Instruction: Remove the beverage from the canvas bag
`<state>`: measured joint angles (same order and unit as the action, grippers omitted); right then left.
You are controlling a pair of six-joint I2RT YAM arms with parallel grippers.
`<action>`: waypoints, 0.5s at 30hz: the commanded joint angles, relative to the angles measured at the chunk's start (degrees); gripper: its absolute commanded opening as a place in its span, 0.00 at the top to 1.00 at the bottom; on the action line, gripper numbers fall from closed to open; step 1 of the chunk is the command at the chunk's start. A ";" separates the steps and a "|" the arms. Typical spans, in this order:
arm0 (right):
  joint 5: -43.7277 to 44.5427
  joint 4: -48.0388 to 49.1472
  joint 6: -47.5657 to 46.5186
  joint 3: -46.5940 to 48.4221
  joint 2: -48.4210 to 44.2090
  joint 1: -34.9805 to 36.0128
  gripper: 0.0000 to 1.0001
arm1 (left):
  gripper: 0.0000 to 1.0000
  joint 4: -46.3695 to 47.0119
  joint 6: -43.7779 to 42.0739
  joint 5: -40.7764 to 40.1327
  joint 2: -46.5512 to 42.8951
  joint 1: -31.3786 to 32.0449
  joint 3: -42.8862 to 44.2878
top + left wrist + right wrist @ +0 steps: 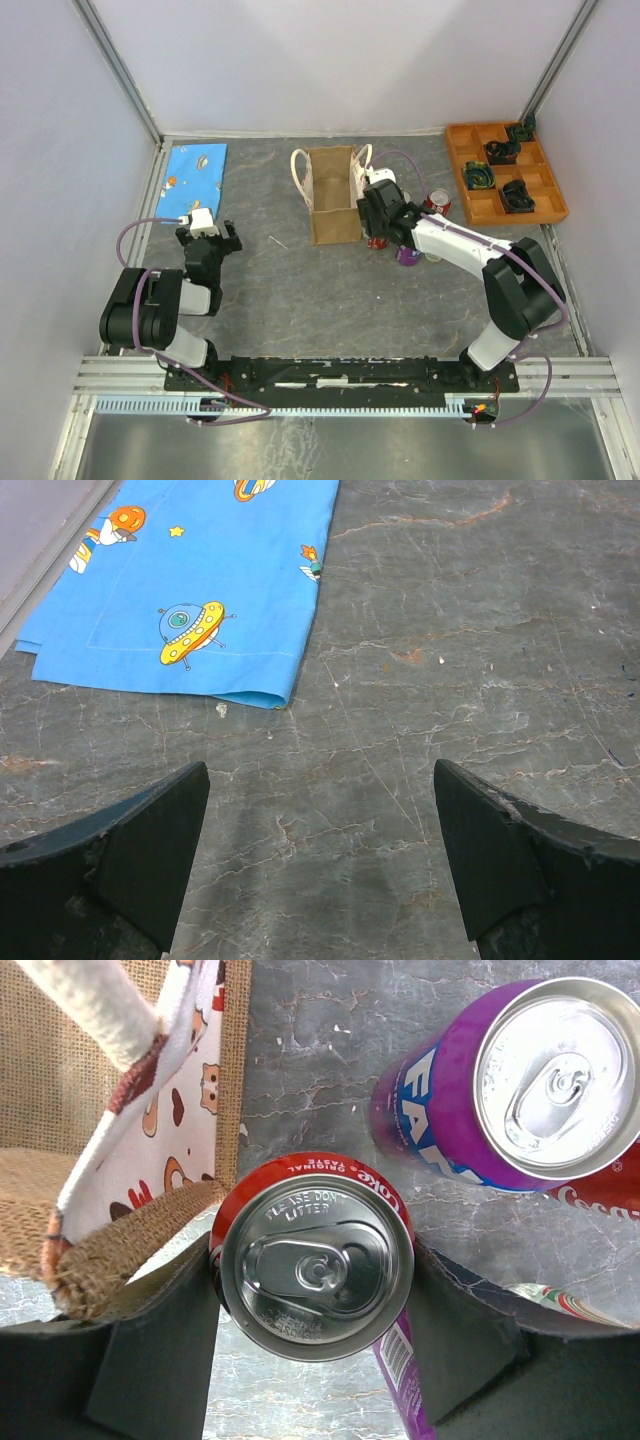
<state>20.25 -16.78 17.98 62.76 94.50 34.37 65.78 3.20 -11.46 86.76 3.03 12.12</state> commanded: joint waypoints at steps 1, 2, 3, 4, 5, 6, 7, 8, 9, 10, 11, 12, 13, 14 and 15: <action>3.22 1.54 0.89 0.14 -0.55 -0.20 0.88 | 0.01 2.31 -2.32 -0.18 0.34 0.14 1.14; 3.58 1.15 0.84 0.11 -0.84 -0.22 0.87 | 0.01 2.33 -2.32 -0.21 0.40 0.14 1.11; 3.98 0.80 0.77 -0.05 -1.20 -0.26 0.87 | 0.01 2.36 -2.32 -0.15 0.37 0.13 1.10; 4.40 0.38 0.70 -0.16 -1.62 -0.25 0.87 | 0.01 2.32 -2.32 -0.14 0.39 0.14 1.15; 4.51 -0.03 0.64 -0.18 -2.01 -0.18 0.86 | 0.01 2.29 -2.32 -0.16 0.34 0.14 1.11; 4.73 -0.35 0.59 -0.33 -2.45 -0.19 0.85 | 0.01 2.31 -2.32 -0.15 0.41 0.14 1.14; 4.83 -0.66 0.57 -0.51 -2.87 -0.15 0.82 | 0.01 2.33 -2.32 -0.15 0.35 0.14 1.12; 4.81 -0.89 0.43 -0.61 -3.17 -0.15 0.76 | 0.01 2.29 -2.32 -0.16 0.36 0.13 1.14; 4.83 -0.97 0.41 -0.76 -3.39 -0.18 0.66 | 0.01 2.28 -2.32 -0.21 0.34 0.14 1.07; 4.89 -0.98 0.39 -0.98 -3.63 -0.17 0.54 | 0.01 2.32 -2.32 -0.18 0.36 0.09 1.09; 4.93 -1.00 0.30 -1.05 -3.68 -0.18 0.46 | 0.01 2.33 -2.32 -0.14 0.36 0.13 1.13; 4.94 -1.03 0.21 -1.09 -3.69 -0.17 0.40 | 0.01 2.34 -2.32 -0.15 0.36 0.11 1.07; 4.91 -1.13 0.17 -1.06 -3.68 -0.17 0.35 | 0.01 2.35 -2.32 -0.15 0.40 0.13 1.08; 4.88 -1.17 0.13 -0.99 -3.69 -0.18 0.31 | 0.01 2.33 -2.32 -0.15 0.37 0.15 1.07; 4.82 -1.30 0.05 -0.79 -3.71 -0.18 0.27 | 0.01 2.31 -2.32 -0.15 0.37 0.14 1.08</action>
<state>22.72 -17.89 18.20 61.71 93.45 34.39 65.78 3.20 -11.44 86.76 3.03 12.12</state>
